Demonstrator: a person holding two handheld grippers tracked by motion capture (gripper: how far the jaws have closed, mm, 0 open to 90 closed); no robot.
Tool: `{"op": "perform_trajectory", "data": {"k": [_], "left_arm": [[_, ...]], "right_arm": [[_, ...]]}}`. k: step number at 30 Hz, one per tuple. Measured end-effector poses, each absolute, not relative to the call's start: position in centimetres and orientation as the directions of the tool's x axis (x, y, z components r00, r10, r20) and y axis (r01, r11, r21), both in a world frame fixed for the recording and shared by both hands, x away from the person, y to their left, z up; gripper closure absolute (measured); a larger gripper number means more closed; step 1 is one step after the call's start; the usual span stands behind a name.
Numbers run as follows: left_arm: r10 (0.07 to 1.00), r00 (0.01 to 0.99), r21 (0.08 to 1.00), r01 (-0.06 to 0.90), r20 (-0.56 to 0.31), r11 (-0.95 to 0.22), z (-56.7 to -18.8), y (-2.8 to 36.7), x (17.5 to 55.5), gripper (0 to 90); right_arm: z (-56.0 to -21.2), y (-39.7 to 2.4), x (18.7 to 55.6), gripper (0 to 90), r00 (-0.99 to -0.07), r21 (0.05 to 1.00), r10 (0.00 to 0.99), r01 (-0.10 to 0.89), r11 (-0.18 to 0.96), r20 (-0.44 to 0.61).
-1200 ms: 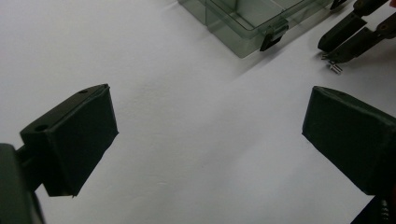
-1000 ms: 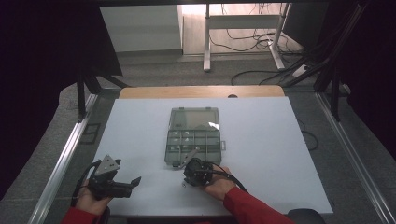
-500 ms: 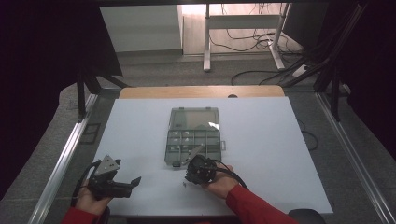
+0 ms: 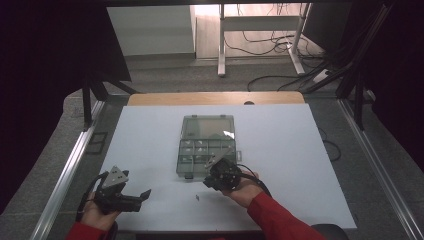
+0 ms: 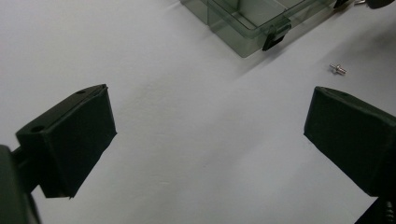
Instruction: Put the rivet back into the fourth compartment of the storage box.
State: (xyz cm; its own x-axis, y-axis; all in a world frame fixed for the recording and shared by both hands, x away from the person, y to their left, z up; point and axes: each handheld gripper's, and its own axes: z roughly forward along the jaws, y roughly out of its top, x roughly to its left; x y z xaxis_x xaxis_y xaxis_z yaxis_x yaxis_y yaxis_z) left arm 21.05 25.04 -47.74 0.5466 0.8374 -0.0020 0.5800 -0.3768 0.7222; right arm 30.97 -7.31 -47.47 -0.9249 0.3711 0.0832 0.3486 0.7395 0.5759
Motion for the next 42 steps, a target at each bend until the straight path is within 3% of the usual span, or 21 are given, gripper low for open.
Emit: {"op": "perform_trajectory", "data": {"k": [42], "left_arm": [[0.847,0.532,0.707,0.594,0.015,-0.385,-47.8,25.2,21.2,2.8]], "right_arm": [[-45.4,-12.8,37.3,83.4,-0.821,0.629,0.57,0.465,0.623,0.042]]}}
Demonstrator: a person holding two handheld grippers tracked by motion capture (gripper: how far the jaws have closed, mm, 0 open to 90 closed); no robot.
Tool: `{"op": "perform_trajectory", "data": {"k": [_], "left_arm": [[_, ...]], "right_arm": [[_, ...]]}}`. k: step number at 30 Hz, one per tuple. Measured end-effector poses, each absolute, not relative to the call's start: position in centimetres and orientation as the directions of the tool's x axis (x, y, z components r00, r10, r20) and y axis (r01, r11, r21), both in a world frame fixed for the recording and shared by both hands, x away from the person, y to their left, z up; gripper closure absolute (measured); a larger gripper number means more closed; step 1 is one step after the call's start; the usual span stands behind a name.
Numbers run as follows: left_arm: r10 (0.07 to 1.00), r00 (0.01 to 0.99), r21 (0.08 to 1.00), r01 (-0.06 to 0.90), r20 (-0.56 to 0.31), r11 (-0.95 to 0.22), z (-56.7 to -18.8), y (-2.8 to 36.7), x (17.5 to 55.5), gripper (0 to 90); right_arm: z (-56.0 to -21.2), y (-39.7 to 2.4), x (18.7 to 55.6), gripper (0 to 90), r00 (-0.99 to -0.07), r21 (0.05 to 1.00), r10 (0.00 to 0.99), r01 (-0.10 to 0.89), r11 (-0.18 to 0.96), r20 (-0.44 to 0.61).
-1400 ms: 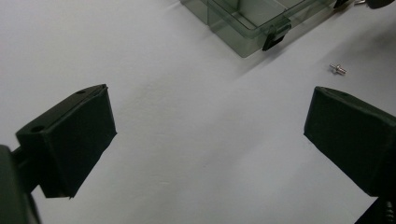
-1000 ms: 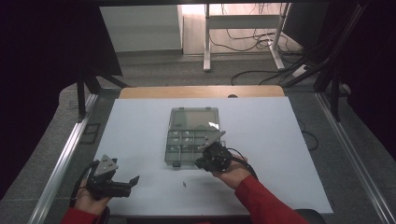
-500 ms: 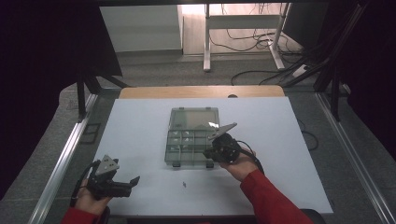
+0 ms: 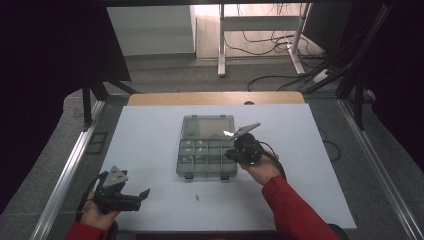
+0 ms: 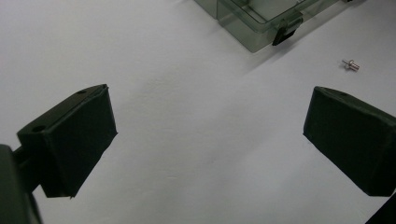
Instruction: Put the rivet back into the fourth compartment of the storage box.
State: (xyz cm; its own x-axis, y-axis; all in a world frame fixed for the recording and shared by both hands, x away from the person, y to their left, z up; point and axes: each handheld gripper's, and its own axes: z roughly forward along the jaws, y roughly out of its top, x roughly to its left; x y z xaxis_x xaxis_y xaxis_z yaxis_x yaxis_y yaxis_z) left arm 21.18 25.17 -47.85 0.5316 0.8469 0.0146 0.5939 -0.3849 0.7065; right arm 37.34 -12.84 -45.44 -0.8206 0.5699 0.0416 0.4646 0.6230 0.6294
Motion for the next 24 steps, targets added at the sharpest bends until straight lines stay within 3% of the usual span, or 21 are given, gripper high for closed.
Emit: {"op": "perform_trajectory", "data": {"k": [19,24], "left_arm": [[0.847,0.532,0.707,0.594,0.012,-0.384,-47.9,25.2,21.2,3.1],[0.847,0.532,0.707,0.594,0.013,-0.384,-47.8,25.2,21.2,3.1]], "right_arm": [[-46.7,-12.8,40.6,82.9,-0.785,0.6,0.618,0.511,0.615,0.034],[-47.4,-12.6,41.0,79.1,-0.775,0.593,0.631,0.523,0.613,0.032]]}}
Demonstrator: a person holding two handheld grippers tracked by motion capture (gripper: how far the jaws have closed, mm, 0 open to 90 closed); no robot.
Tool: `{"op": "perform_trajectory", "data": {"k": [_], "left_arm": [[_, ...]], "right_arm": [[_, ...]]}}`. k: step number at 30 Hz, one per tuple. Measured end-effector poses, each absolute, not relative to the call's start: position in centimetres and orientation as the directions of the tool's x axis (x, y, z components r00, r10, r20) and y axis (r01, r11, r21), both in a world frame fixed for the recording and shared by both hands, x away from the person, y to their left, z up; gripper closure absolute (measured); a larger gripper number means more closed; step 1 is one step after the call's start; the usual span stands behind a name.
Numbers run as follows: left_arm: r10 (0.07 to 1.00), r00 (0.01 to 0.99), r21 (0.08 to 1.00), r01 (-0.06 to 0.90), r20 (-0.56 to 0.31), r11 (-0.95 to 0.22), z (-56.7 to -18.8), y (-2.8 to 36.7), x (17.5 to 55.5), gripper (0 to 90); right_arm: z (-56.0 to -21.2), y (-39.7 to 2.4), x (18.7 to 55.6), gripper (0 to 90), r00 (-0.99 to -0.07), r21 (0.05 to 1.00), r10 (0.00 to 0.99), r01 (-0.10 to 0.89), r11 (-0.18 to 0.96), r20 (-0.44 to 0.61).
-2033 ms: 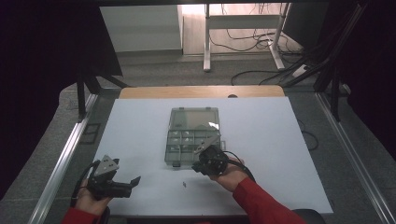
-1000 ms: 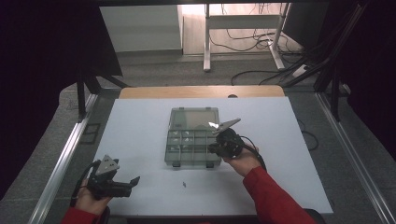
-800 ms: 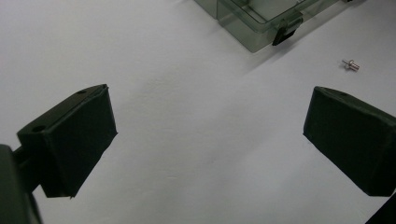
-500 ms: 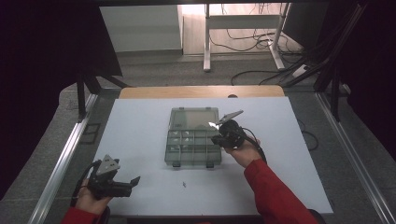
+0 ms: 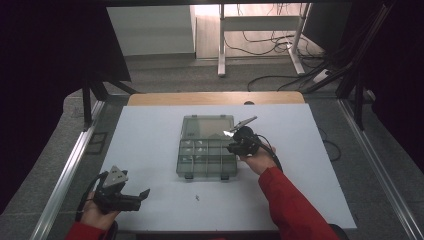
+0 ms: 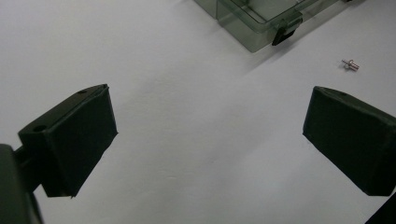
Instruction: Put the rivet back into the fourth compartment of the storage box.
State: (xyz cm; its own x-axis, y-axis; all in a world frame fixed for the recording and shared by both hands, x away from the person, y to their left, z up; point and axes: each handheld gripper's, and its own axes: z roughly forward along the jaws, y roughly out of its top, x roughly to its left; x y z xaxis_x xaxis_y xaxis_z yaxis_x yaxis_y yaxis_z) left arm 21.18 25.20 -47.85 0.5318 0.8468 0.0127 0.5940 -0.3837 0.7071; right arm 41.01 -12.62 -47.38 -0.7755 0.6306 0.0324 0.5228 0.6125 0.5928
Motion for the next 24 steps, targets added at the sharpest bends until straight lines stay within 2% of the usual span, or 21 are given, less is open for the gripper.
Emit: {"op": "perform_trajectory", "data": {"k": [10,24], "left_arm": [[0.848,0.531,0.71,0.593,0.011,-0.381,-47.8,25.2,21.1,3.1],[0.847,0.531,0.713,0.59,0.011,-0.379,-47.8,25.3,21.1,3.1]], "right_arm": [[-46.9,-12.7,40.4,73.5,-0.777,0.601,0.629,0.506,0.619,0.007],[-45.7,-12.8,38.0,58.1,-0.807,0.623,0.591,0.458,0.634,-0.008]]}}
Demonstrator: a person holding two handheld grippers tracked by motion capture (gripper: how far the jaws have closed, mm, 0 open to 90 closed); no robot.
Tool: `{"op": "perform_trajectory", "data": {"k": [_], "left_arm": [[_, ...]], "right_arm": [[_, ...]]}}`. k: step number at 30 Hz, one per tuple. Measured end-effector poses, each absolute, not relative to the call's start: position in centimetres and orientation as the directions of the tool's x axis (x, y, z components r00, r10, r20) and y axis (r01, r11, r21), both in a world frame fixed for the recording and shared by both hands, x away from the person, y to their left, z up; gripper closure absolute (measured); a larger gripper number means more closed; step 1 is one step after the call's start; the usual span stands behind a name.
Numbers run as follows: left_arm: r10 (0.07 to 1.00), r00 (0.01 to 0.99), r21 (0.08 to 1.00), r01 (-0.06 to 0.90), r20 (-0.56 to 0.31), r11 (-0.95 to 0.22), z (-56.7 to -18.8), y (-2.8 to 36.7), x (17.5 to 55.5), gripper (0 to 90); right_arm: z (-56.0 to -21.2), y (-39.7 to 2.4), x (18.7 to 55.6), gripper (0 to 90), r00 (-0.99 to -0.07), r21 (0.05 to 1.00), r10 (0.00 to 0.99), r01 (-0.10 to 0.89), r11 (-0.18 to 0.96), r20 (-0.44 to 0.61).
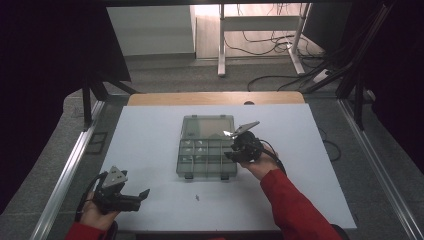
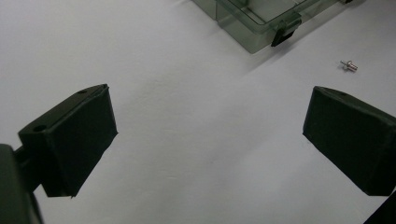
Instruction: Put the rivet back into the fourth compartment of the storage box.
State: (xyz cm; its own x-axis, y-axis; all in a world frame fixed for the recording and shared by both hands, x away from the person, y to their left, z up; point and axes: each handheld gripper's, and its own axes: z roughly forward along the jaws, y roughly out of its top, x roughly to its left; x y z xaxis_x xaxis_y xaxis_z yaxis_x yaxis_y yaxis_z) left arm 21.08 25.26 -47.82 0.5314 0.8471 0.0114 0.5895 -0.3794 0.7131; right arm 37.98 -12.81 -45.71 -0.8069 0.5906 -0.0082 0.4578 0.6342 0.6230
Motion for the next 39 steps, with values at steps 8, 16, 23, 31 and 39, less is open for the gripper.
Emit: {"op": "perform_trajectory", "data": {"k": [8,16,23,31,39], "left_arm": [[0.848,0.531,0.714,0.589,0.013,-0.379,-47.8,25.2,21.1,3.1],[0.846,0.532,0.714,0.588,0.013,-0.381,-47.8,25.3,21.1,3.1],[0.846,0.533,0.713,0.588,0.014,-0.382,-47.8,25.2,21.1,3.1],[0.846,0.533,0.713,0.587,0.017,-0.384,-47.8,25.3,21.1,3.1],[0.846,0.533,0.713,0.587,0.016,-0.383,-47.8,25.2,21.1,3.2]], "right_arm": [[-45.3,-12.6,37.0,49.3,-0.818,0.637,0.575,0.441,0.632,-0.003],[-45.0,-12.1,35.6,39.7,-0.84,0.645,0.542,0.412,0.644,-0.004],[-44.9,-11.8,34.6,32.6,-0.856,0.639,0.517,0.394,0.66,-0.006],[-44.9,-11.3,33.1,21.8,-0.869,0.627,0.493,0.366,0.688,-0.034],[-45.2,-10.9,32.1,15.6,-0.884,0.633,0.467,0.354,0.689,-0.014]]}}
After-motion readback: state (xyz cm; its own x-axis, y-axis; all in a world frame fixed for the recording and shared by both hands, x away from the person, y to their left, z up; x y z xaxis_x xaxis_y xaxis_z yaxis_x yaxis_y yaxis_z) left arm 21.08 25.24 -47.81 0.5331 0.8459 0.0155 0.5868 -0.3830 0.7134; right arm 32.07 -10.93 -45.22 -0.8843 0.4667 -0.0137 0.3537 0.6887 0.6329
